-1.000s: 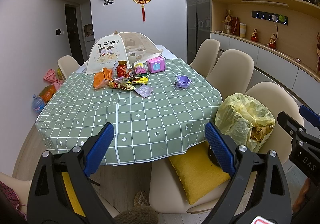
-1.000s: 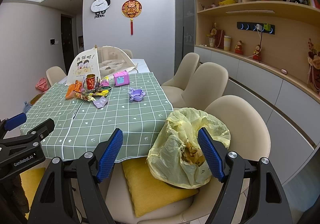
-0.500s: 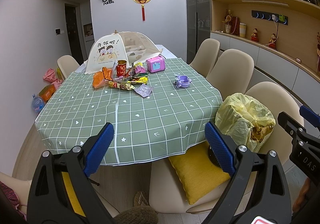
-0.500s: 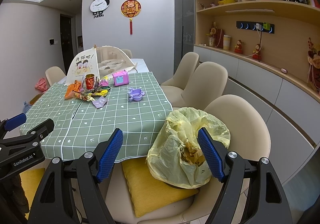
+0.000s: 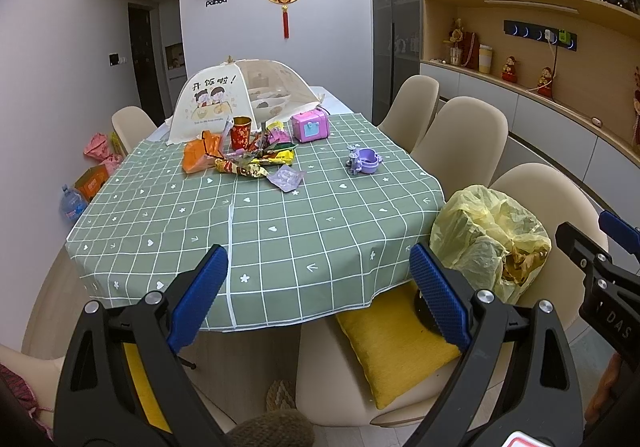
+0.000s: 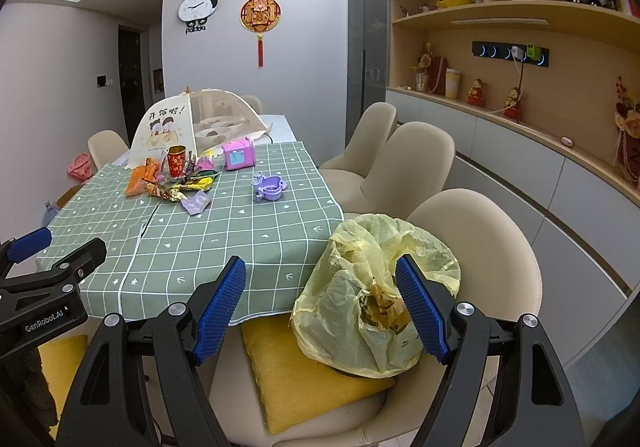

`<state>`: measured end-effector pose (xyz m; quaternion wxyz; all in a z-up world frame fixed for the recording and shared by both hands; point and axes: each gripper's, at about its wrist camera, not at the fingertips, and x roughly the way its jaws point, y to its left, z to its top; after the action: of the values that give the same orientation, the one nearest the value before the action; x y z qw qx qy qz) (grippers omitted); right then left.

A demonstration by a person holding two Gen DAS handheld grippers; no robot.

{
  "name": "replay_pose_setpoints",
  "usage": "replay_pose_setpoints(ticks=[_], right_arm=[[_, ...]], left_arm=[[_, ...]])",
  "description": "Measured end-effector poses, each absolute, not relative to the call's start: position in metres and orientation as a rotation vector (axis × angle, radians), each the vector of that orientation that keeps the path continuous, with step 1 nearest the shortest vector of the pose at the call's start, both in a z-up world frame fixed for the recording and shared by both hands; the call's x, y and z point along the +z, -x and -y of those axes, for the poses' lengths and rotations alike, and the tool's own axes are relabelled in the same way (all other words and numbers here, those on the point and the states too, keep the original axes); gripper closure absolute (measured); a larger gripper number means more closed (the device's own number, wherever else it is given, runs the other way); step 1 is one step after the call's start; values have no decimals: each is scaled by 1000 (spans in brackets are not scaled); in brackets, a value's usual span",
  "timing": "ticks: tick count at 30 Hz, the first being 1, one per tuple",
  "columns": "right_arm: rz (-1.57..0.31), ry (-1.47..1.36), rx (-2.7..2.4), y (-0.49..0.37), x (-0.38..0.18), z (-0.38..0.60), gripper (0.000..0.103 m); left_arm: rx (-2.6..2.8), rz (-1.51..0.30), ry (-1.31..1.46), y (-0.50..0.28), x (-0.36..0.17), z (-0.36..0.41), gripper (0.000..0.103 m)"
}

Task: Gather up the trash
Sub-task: 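Reach both tools toward the orange plastic bag and snack pile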

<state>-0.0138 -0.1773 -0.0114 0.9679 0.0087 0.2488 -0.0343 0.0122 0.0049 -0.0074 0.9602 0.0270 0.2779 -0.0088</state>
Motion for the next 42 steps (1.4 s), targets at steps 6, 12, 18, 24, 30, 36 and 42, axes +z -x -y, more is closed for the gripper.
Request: replay_pose_setpoints(ticks=[6,12,18,24,30,36,42], right_arm=[[-519,-4,-63,-4,-13,170,29],[-548,3,-28,-46,-18,155,29],[-575,53,49,-115,-22,118,29],[-632,93,129,-198,-28,76,29],[-657,104,160,-274,-21,35,29],[-684,84,162,-349,-19,-7,29],[-703,58,203,-404,-26,-35,29]], left_arm=[[-1,-587,-26,-31,-12,-20,15],[2,-655,42,-76,-21,-61,15],[5,-724,118,-147,-40,-128,15],[70,-719,154,-233,-49,-204,9],[85,-780,256,-316,-60,-275,9],[11,-812,297,-387,-59,-313,15],[-2,-875,255,-458,-89,-330,24]])
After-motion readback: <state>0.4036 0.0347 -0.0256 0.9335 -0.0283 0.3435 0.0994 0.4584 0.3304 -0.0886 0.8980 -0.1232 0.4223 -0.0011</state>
